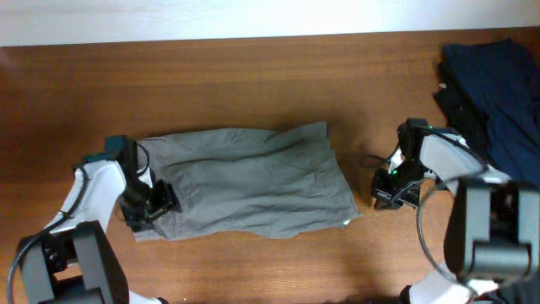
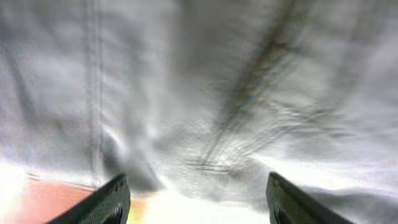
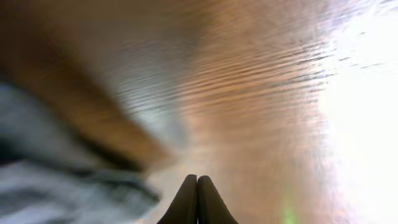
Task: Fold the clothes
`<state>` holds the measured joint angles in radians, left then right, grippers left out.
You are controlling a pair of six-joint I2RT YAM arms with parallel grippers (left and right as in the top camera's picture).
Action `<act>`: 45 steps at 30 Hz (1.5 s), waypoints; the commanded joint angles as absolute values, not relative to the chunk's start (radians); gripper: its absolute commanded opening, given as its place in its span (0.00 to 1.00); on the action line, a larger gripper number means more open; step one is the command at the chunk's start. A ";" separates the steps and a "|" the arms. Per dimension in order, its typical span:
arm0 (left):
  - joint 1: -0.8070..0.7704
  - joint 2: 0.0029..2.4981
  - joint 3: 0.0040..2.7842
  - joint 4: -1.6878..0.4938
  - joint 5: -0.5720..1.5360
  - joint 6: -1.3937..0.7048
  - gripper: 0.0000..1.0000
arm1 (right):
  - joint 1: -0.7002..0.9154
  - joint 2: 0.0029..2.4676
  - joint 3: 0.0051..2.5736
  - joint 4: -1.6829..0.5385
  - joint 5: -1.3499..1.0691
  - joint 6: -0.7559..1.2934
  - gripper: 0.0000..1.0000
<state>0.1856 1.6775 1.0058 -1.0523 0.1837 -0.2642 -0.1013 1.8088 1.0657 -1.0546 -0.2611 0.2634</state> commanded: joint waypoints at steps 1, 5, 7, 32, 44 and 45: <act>0.187 1.679 1.135 -1.139 0.300 -0.226 0.70 | -0.091 1.612 1.136 -1.045 -0.392 0.142 0.04; 0.183 1.678 1.203 -1.062 0.333 -0.207 0.61 | -0.020 1.471 1.146 -0.901 -0.625 0.048 0.04; 0.172 1.679 1.202 -0.964 0.344 -0.207 0.27 | 0.039 1.470 1.144 -0.825 -0.624 0.060 0.04; 0.052 1.981 1.199 -0.561 -0.166 -0.201 0.00 | 0.017 2.082 1.124 -0.252 -0.550 0.362 0.04; 0.193 1.821 1.446 -0.944 -0.014 -0.200 0.69 | -0.179 1.796 1.125 -0.563 -0.652 0.157 0.05; 0.210 1.795 1.448 -0.978 -0.014 -0.205 1.00 | -0.173 1.746 1.125 -0.586 -0.666 0.157 0.04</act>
